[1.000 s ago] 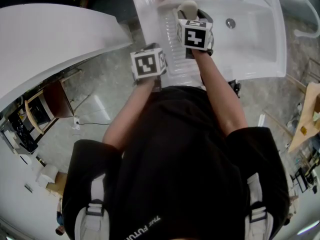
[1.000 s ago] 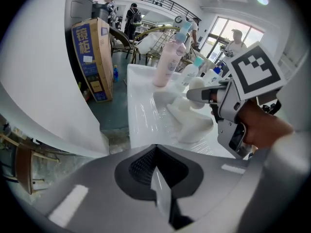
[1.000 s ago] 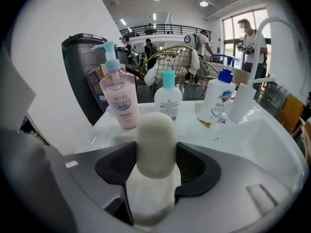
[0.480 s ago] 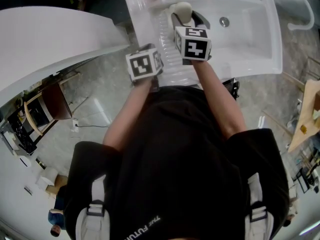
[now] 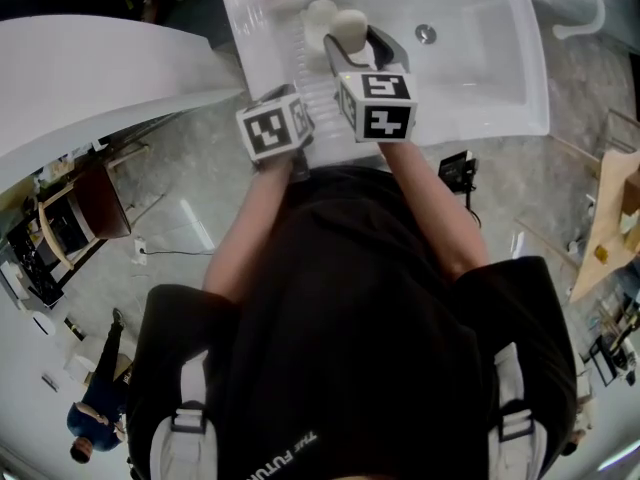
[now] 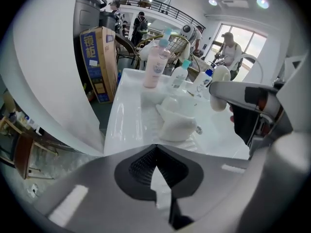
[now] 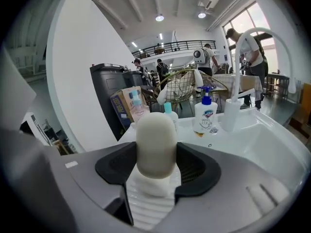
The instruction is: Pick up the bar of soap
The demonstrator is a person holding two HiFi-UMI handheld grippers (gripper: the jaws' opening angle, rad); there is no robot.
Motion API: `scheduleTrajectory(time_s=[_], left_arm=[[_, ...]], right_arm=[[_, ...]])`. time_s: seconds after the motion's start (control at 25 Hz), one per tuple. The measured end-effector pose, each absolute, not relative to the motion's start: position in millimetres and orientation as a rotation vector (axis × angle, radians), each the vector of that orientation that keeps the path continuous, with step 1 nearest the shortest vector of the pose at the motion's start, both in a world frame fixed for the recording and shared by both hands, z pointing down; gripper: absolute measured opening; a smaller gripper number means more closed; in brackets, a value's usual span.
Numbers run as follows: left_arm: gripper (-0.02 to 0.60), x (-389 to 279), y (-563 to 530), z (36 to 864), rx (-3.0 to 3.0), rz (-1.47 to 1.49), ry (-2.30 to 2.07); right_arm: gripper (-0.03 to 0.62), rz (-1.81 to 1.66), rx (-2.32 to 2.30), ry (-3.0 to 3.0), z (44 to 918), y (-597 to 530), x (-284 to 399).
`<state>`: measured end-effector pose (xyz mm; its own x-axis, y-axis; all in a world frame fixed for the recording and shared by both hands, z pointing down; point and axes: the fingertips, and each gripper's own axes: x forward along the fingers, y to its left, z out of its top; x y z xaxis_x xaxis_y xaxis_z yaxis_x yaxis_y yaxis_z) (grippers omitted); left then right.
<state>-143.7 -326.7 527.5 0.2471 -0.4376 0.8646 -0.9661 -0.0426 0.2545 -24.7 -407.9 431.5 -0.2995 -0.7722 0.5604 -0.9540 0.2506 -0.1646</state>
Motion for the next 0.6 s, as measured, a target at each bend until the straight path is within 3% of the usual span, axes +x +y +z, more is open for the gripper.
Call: scheduleTrajectory(time_s=[0.12,0.6], left_arm=[[-0.003,-113,-317,518,1.629,0.736,-1.352],[-0.003,-90,-284,522,1.617,0.708,-1.436]], right_arm=[[0.273,0.679,1.563,-2.226,417,-392,2],[0.273,0.638,1.476,-2.339,420,-344,22]])
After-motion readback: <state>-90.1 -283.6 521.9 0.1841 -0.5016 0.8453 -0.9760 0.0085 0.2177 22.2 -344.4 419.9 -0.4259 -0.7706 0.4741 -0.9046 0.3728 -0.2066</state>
